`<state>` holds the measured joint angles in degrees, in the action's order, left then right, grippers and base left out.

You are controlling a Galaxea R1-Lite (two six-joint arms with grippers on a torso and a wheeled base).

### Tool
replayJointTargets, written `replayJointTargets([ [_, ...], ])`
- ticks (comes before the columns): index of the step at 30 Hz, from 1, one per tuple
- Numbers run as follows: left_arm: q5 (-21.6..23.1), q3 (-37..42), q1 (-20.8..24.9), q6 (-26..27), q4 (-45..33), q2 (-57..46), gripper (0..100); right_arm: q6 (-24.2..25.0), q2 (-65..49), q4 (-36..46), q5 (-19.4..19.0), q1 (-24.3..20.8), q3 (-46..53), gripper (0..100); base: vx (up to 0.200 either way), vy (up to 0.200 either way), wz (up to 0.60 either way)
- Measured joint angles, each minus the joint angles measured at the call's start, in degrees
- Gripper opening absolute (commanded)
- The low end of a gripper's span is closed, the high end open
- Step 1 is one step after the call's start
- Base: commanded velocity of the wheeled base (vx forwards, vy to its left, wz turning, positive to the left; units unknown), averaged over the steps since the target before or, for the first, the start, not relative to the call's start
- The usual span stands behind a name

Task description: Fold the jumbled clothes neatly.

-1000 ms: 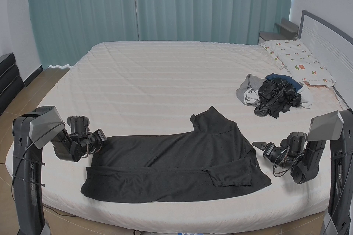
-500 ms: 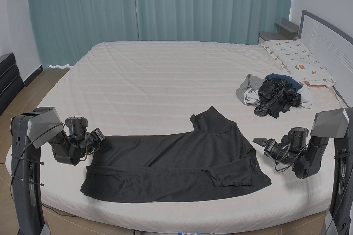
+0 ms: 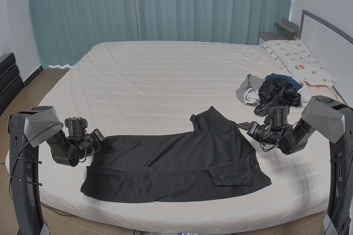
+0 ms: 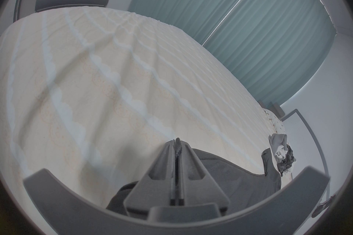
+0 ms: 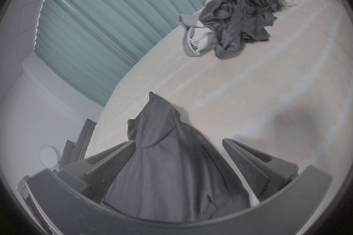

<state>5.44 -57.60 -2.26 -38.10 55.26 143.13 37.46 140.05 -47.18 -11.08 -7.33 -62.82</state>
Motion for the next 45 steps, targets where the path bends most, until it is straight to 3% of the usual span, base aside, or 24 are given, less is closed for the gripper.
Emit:
replayJointTargets([
  [16, 0.79, 2.23, 0.22, -2.44, -0.09, -1.16, 0, -2.4, 11.93, 14.51, 3.43, -3.01, -27.84, 100, 0.0, 0.0, 0.0],
  [23, 1.48, 2.54, 0.26, -2.49, -0.05, -1.29, 0, -2.49, 15.56, 16.18, 4.17, -3.44, -33.77, 100, 0.0, 0.0, 0.0],
  [24, 1.49, 2.54, 0.26, -2.49, -0.05, -1.29, 0, -2.49, 15.86, 16.27, 4.17, -3.44, -34.1, 0, 0.0, 0.0, 0.0],
  [45, 1.58, 2.32, -0.17, -2.57, 0.0, -3.0, 0, -1.26, 15.25, 15.24, 6.0, -2.47, -33.12, 0, 0.0, 0.0, 0.0],
])
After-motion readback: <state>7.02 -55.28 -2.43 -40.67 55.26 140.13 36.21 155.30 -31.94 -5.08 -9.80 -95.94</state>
